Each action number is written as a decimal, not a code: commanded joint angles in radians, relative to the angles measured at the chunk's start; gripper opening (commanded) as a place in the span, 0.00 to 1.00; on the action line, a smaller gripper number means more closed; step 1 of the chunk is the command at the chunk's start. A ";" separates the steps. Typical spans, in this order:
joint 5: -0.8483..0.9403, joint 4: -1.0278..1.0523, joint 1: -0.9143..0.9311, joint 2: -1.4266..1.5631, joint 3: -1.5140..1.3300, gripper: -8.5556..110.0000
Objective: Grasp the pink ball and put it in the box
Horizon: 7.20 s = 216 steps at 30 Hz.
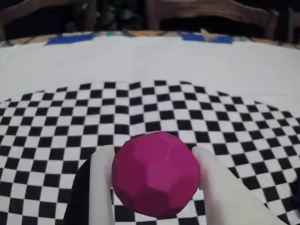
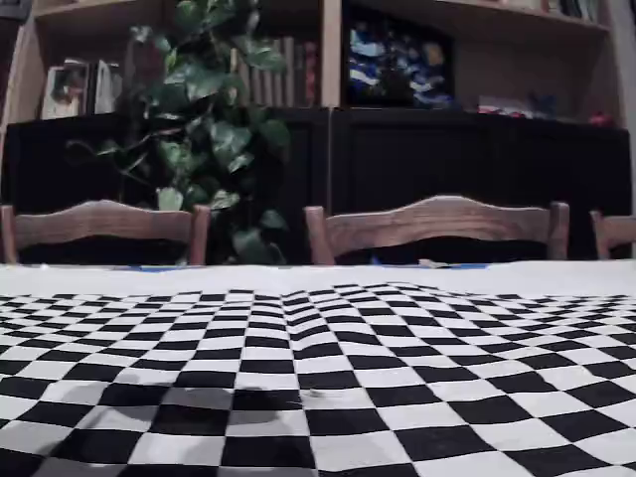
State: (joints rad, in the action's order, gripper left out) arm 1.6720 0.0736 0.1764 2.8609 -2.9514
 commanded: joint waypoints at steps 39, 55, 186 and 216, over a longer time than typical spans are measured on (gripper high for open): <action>-0.008 0.084 0.635 0.080 0.064 0.07; -0.008 0.075 0.681 -0.060 0.117 0.07; 0.003 -0.179 0.672 -1.509 1.088 0.07; 0.003 -0.179 0.669 -1.687 1.247 0.07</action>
State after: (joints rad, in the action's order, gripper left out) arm 1.6720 -0.0890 0.8483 1.1643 -1.7457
